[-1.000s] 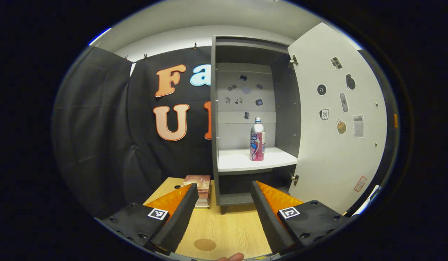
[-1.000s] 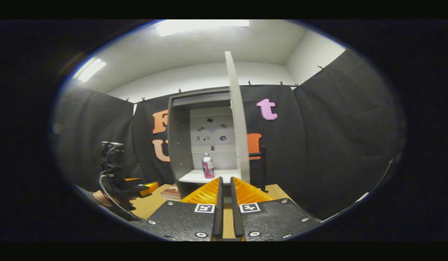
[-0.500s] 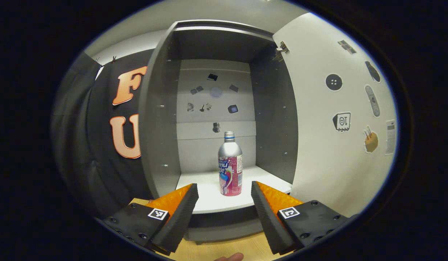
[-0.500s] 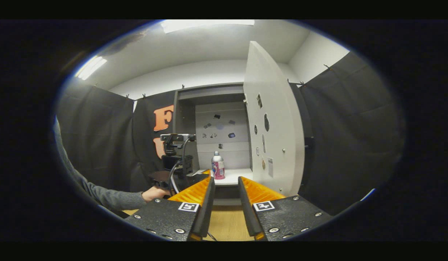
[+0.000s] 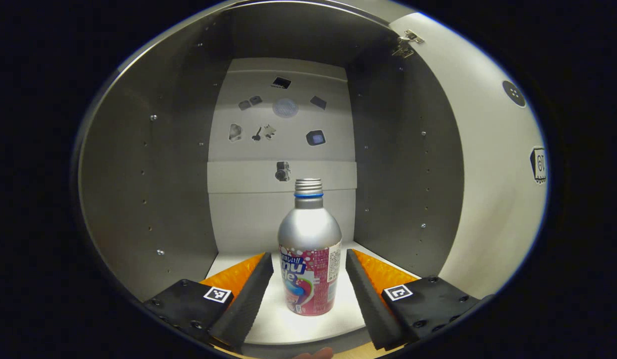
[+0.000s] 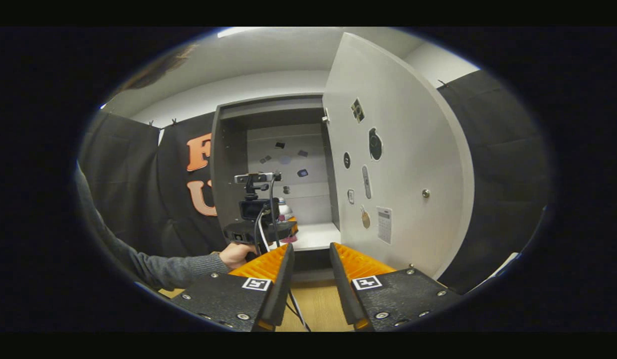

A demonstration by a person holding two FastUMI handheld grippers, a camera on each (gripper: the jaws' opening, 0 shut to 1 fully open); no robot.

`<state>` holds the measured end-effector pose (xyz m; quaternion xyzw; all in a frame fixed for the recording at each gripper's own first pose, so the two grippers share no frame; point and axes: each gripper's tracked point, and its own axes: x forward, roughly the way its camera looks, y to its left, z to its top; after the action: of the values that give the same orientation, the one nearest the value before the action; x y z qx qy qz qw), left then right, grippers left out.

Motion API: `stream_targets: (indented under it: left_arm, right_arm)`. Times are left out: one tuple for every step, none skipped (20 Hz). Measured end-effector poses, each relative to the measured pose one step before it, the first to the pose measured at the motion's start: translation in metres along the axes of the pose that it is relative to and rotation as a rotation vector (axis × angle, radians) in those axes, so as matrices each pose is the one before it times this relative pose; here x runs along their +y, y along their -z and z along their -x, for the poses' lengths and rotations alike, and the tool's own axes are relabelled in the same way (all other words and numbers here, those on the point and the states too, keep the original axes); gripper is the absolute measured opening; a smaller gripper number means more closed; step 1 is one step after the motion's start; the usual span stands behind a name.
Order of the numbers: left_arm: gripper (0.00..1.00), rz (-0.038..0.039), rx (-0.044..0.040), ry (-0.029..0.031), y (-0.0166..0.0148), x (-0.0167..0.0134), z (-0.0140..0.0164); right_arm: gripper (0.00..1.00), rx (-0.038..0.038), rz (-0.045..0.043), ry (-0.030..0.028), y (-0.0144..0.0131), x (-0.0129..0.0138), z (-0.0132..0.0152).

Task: Open the cabinet door with the right hand, grasp the bottle in the cabinet with the left hand and place it on the coaster, then close the cabinet door with the right hand.

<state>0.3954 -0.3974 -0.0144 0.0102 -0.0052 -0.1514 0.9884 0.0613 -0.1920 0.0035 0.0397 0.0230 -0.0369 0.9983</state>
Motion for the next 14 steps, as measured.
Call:
stream_targets:
  left_arm:
    - [0.95,0.00175,0.00429,-0.00042,0.00237,0.00102,-0.00720]
    - [0.95,0.00159,0.00354,0.00162,0.00275,-0.00085,-0.00601]
    - [0.95,-0.00024,0.00225,0.00717,0.00123,-0.00176,-0.00301]
    - [0.95,0.01009,-0.00941,0.01393,-0.00197,-0.00073,-0.00031]
    - [0.95,0.01659,-0.01415,0.01078,-0.00193,-0.00414,-0.00041]
    - [0.85,0.00443,-0.00352,0.00378,-0.00078,0.00049,0.00483]
    - [0.85,-0.00714,-0.00752,-0.01260,-0.00201,0.00382,0.00292]
    - [0.85,-0.01136,-0.00587,-0.00694,-0.00338,-0.00031,0.00251]
    - [0.84,-0.00936,-0.00345,0.00029,-0.00259,0.00060,0.00559]
    - [0.85,-0.00290,-0.00524,-0.00354,-0.00243,0.00251,0.00856]
    - [0.84,-0.00241,-0.00132,-0.00346,-0.00189,0.00150,0.01027]
    - [0.85,-0.00543,0.00032,-0.00497,-0.00055,0.00139,0.01369]
    - [0.85,-0.00475,-0.00672,-0.00901,-0.00235,0.00348,0.01332]
    - [0.85,-0.00574,-0.01066,-0.00635,-0.00182,0.00234,0.01197]
  right_arm:
    - [0.45,0.01258,-0.00075,0.01076,0.00393,-0.00104,-0.00359]
    - [0.45,0.00958,-0.00261,0.00472,0.00377,0.00060,-0.00079]
    - [0.45,0.01191,-0.00244,0.00379,0.00137,0.00025,-0.00386]
    - [0.45,0.01564,0.00055,0.00356,0.00483,-0.00015,0.00002]
    - [0.45,0.00766,0.00575,0.01038,0.00168,-0.00124,-0.00066]
    - [0.45,0.00567,0.00365,0.00165,0.00190,-0.00090,0.00102]
    - [0.45,0.00248,-0.00151,0.00249,0.00043,0.00036,-0.00037]
    - [0.45,0.00287,-0.00598,-0.00380,0.00131,0.00041,-0.00004]
    - [0.45,-0.00020,-0.00336,-0.00434,-0.00070,0.00004,0.00255]
    - [0.45,-0.00082,0.00113,-0.00078,-0.00014,-0.00111,0.00146]
    - [0.45,0.00136,-0.00016,-0.00357,0.00064,-0.00116,0.00194]
    - [0.45,0.00156,-0.00478,-0.00793,0.00136,0.00008,0.00271]
    - [0.45,0.00116,-0.00749,-0.00979,0.00146,0.00152,0.00458]
    - [0.45,0.00011,-0.00717,-0.00936,0.00096,0.00064,0.00397]
